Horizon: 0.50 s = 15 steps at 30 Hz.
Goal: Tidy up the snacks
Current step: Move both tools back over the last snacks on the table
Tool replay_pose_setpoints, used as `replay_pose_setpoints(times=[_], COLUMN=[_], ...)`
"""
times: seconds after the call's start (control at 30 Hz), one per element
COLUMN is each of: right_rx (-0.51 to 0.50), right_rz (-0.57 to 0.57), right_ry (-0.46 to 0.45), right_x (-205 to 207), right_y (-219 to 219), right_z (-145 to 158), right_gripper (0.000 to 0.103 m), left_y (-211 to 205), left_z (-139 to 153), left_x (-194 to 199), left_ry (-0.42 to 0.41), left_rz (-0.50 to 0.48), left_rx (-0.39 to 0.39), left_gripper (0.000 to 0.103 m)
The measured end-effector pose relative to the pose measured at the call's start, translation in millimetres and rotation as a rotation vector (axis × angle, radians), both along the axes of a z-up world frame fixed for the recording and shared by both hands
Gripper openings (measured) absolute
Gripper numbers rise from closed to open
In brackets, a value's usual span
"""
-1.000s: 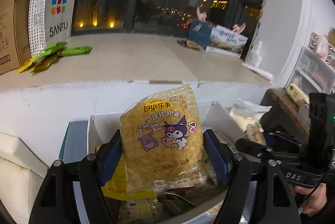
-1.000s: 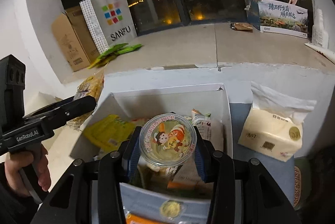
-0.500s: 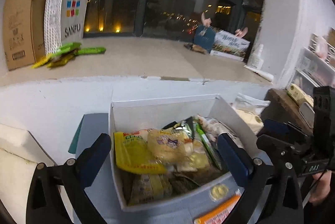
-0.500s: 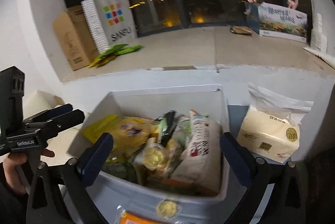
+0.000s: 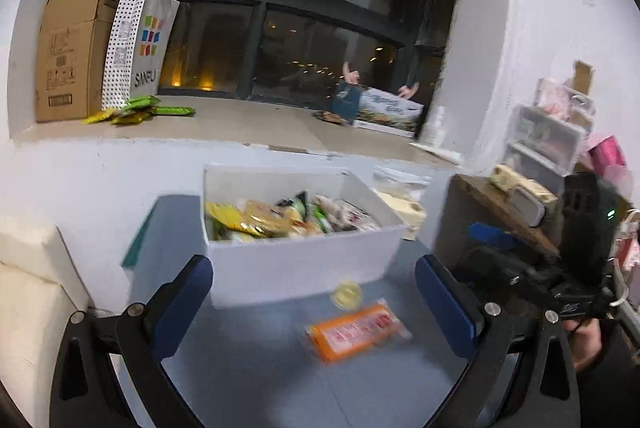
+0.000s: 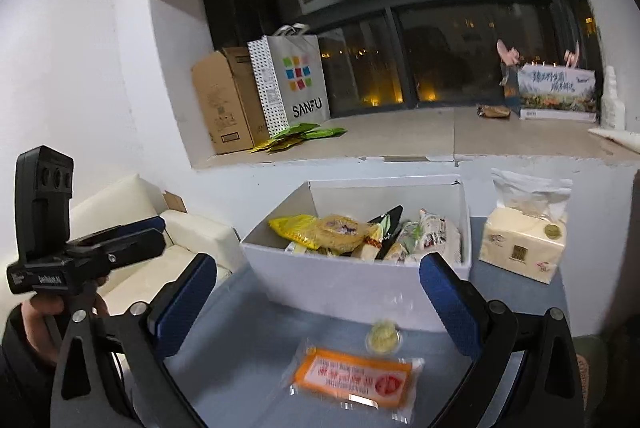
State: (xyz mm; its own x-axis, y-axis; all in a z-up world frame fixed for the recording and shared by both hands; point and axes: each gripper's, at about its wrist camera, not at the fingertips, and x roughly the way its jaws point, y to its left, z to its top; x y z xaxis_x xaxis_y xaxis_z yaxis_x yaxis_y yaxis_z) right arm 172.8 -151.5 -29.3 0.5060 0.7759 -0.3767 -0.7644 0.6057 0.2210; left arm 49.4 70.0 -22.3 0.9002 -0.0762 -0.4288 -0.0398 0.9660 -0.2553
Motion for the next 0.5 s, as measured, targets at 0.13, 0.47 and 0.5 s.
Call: replay_pose_setpoints(times=[0.13,0.47,0.5], right_rx=[-0.061,-0.156,-0.154], right_rz=[-0.011,-0.117,-0.129], right_ry=[-0.036,0.09,0.111], right_x=[-32.3,-58.3,-54.0], right_y=[-19.2,-59.0,-60.4], right_z=[-12.9,-77.8,-80.5], right_gripper=[0.103,0.103,0.103], left_y=[-18.6,-60.2,-63.0], left_z=[-9.8,-22.1,-22.9], left_x=[-33.4,-53.2,-51.8], left_ry=[-0.011,0.005,0.013], left_rz=[-0.03,-0.108,-0.113], left_rx=[-0.014,0.087,0.094], left_gripper=[0.103,0.103,0.103])
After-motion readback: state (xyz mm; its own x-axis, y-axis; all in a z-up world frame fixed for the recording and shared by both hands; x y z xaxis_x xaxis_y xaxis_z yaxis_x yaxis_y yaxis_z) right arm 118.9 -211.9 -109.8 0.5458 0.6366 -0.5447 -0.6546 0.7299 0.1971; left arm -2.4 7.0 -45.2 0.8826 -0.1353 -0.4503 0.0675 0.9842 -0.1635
